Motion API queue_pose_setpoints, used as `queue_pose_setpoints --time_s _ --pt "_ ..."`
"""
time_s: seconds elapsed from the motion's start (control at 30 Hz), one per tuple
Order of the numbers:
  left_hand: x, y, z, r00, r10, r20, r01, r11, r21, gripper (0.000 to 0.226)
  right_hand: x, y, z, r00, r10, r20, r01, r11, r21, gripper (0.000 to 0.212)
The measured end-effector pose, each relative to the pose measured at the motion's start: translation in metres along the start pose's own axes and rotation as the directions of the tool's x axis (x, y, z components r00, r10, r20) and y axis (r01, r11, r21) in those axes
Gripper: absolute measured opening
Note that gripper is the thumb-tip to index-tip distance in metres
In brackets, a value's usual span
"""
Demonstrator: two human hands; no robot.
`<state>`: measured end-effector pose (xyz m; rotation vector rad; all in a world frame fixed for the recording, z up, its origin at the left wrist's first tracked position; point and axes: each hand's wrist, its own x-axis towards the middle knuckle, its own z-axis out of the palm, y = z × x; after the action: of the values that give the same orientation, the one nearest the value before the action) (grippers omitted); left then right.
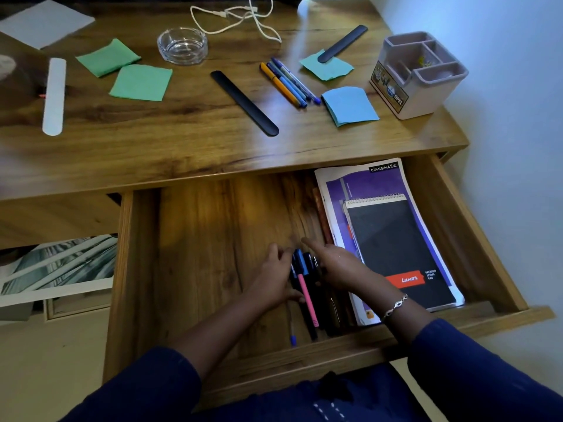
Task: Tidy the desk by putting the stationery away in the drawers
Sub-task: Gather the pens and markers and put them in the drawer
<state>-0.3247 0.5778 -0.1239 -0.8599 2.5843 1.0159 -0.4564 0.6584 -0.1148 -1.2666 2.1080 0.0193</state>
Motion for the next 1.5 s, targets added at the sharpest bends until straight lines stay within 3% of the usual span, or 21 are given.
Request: queue_pose_setpoints --time_s 0.23,0.37,0.57,0.7,0.83,1.03,1.17,1.3,1.4,1.5 --pt "-0.001 0.002 0.002 1.000 -0.029 0.005 0.029 0.999 -0.027 0.089 0.004 0.003 -0.001 0.999 -0.025 0.040 0.027 0.997 -0.066 0.071" --pt "-0.004 0.001 -0.003 0.991 -0.135 0.023 0.137 0.982 -0.129 0.095 0.001 0.004 -0.001 0.999 -0.035 -0.024 0.033 0.998 -0.053 0.066" --pt "-0.013 0.000 0.003 0.963 -0.242 0.117 0.256 0.959 -0.120 0.092 -0.001 0.004 -0.002 0.996 -0.071 -0.045 0.069 0.996 -0.061 0.062" --pt "-0.015 0.005 0.013 0.969 -0.238 0.066 0.246 0.957 -0.155 0.077 -0.008 0.005 0.007 0.996 -0.026 -0.080 0.021 0.998 -0.064 0.059" --pt "-0.015 0.014 0.017 0.970 -0.242 0.022 0.238 0.925 -0.297 0.059 -0.011 0.006 0.018 0.996 0.000 -0.084 -0.004 0.999 -0.047 0.057" --pt "-0.012 0.014 0.019 0.970 -0.238 0.055 0.244 0.926 -0.289 0.090 -0.012 0.008 0.020 0.997 0.009 -0.080 -0.012 0.999 -0.040 0.064" --pt "-0.013 0.013 0.022 0.978 -0.206 0.026 0.206 0.947 -0.247 0.096 -0.011 0.010 0.021 0.997 0.017 -0.078 -0.017 1.000 -0.007 0.064" --pt "-0.016 0.013 0.019 0.973 -0.229 0.039 0.231 0.945 -0.232 0.106 -0.013 0.014 0.012 0.987 0.069 -0.146 -0.054 0.993 0.108 0.049" --pt "-0.024 0.012 0.011 0.988 -0.142 -0.067 0.140 0.990 -0.033 0.098 -0.017 0.020 0.004 0.955 0.100 -0.279 -0.039 0.976 0.214 0.043" --pt "-0.023 0.005 0.006 0.972 -0.003 -0.233 0.046 0.983 0.179 0.089 -0.023 0.024 0.000 0.883 0.001 -0.469 0.069 0.989 0.132 0.038"
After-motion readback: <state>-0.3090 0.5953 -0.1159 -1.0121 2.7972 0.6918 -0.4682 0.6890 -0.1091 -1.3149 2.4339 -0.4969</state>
